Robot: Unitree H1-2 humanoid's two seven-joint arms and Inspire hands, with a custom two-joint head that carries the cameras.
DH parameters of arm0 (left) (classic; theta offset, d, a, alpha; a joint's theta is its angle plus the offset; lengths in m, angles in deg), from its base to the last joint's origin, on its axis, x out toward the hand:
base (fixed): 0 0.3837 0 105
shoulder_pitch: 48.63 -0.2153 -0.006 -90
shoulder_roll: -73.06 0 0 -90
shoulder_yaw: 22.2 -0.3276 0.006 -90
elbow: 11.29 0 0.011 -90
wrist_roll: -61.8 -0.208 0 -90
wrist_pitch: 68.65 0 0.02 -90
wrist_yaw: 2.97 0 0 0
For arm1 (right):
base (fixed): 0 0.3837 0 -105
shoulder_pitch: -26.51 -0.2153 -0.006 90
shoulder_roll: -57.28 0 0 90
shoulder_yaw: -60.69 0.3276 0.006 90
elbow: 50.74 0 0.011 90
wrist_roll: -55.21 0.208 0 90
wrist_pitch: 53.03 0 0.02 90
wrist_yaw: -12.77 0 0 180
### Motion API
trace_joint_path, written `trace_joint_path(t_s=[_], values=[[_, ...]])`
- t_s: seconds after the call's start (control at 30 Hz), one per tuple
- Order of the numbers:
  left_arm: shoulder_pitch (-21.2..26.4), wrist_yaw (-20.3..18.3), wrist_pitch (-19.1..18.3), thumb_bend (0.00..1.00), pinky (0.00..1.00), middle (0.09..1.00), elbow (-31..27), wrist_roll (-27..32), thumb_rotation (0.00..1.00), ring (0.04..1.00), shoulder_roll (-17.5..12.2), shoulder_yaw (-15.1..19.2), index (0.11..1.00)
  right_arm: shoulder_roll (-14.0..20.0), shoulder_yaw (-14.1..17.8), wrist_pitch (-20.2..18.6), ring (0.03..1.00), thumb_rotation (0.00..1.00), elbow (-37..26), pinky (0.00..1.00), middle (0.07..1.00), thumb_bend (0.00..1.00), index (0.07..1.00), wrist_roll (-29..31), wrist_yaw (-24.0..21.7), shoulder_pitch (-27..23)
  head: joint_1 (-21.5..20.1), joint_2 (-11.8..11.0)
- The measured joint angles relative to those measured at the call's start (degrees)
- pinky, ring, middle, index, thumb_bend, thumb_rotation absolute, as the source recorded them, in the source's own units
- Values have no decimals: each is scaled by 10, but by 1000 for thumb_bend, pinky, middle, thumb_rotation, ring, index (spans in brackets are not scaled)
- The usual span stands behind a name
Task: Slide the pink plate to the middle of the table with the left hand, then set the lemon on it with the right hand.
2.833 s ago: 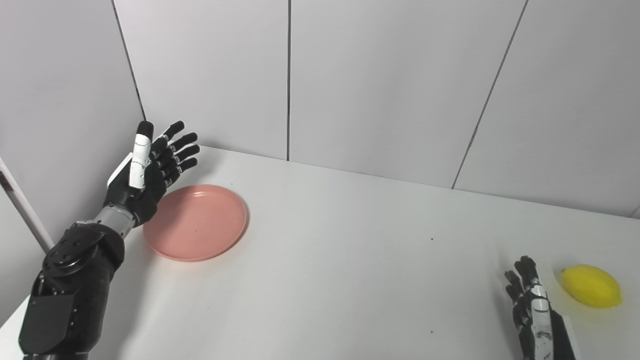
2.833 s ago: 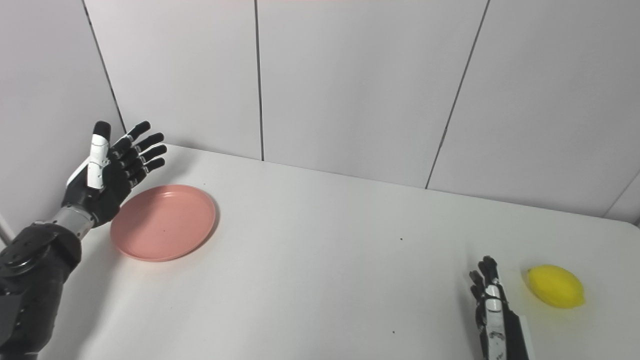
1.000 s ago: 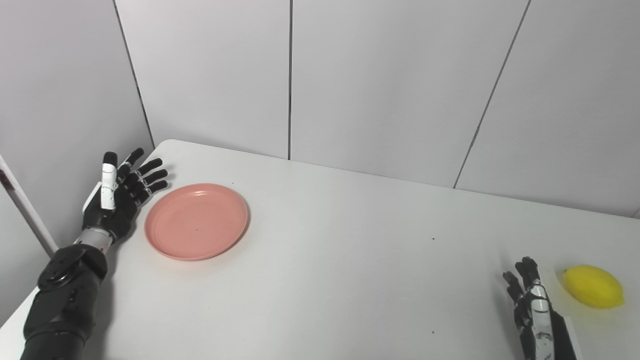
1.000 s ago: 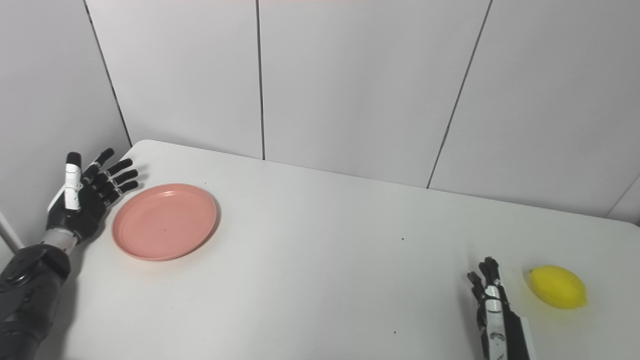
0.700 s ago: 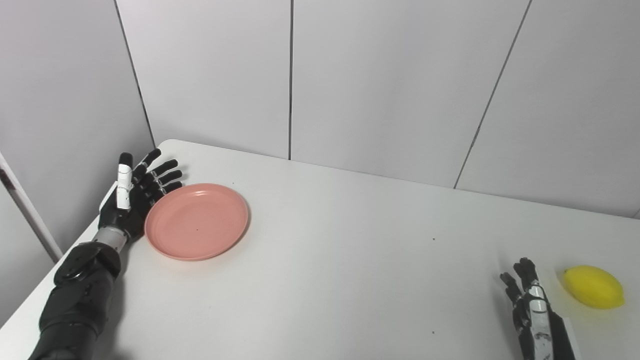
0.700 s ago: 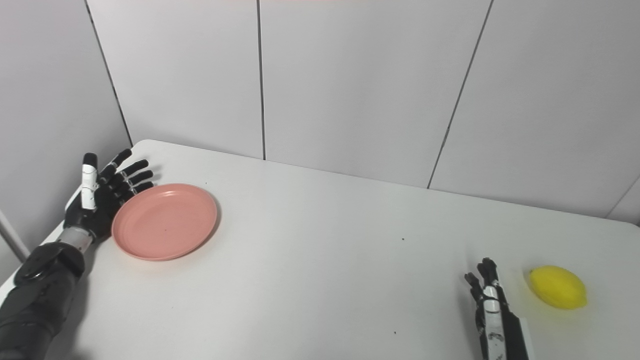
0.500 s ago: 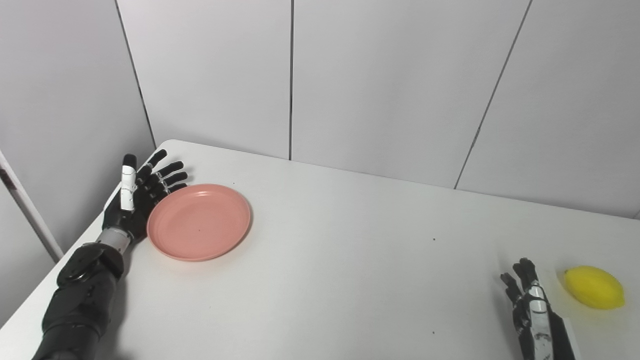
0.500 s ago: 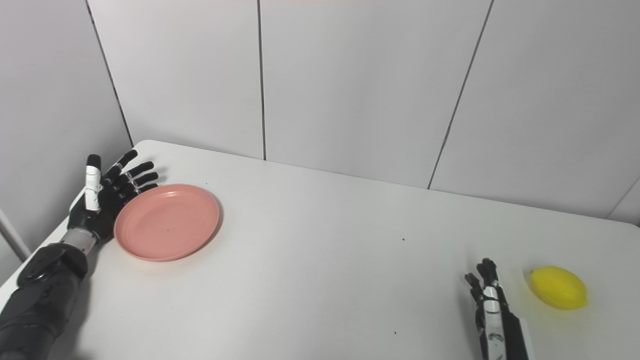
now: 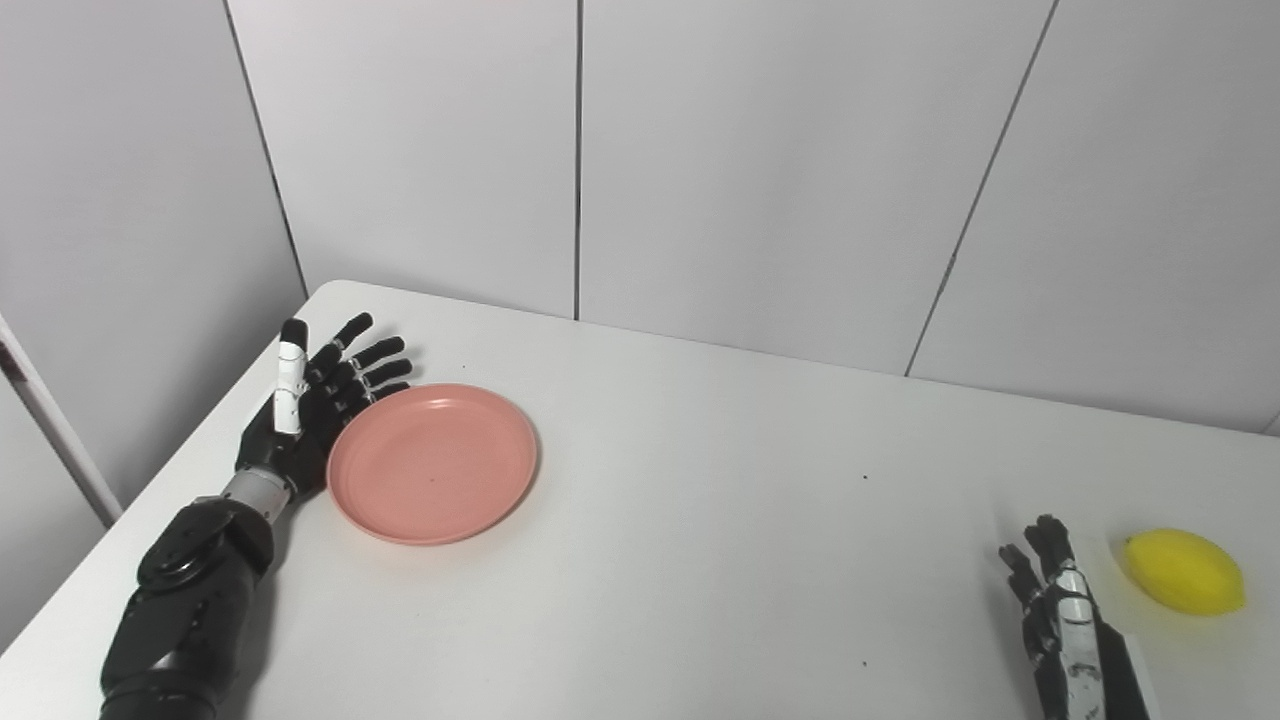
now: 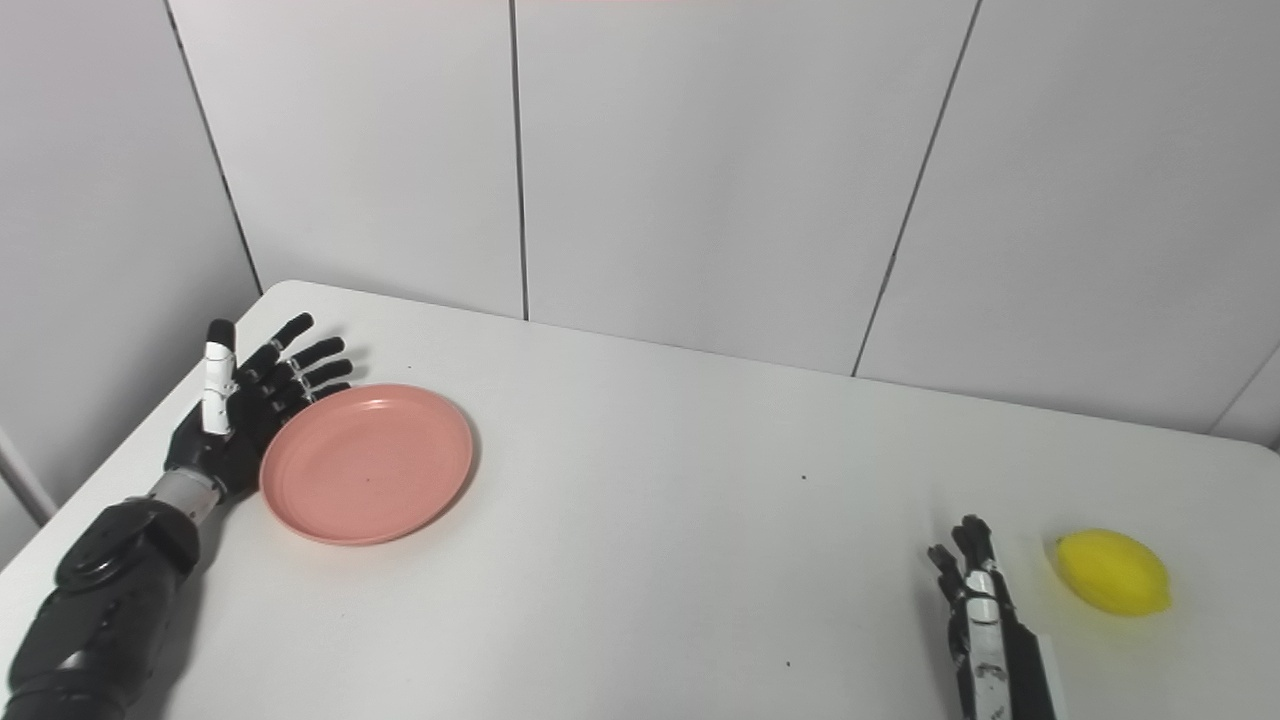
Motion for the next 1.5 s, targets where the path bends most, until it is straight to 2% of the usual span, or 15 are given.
trace_joint_path(t_s=[0.17,0.4,0.57,0.77,1.0,1.23,1.5], values=[[-13,51,-19,944,733,780,-43,-21,959,766,13,-1,893,0,-1,-2,935,941,0,1000,975,689,964,0,0,0,1,1],[-21,162,-34,943,719,780,-98,-58,993,773,62,10,881,0,-1,-2,937,937,0,1000,975,704,963,1,-1,0,-1,2],[-29,206,-46,938,704,777,-135,-78,1000,762,86,8,870,0,-2,-2,932,935,0,1000,973,706,961,2,-1,0,-3,4],[-39,220,-66,943,704,768,-162,-80,997,749,96,7,862,0,-3,-2,929,940,-1,1000,972,705,965,0,0,0,-4,5],[-50,224,-114,965,722,777,-210,-60,960,755,115,9,861,0,-4,-2,930,942,-2,1000,970,716,962,0,0,0,-5,6],[-51,226,-143,970,717,779,-232,-47,927,757,132,14,860,-1,-6,-2,930,942,-3,1000,973,709,967,0,0,1,-6,8],[-51,226,-149,929,728,782,-237,-35,948,762,146,14,852,-1,-6,-2,928,935,-3,1000,968,716,960,0,0,1,-6,10]])
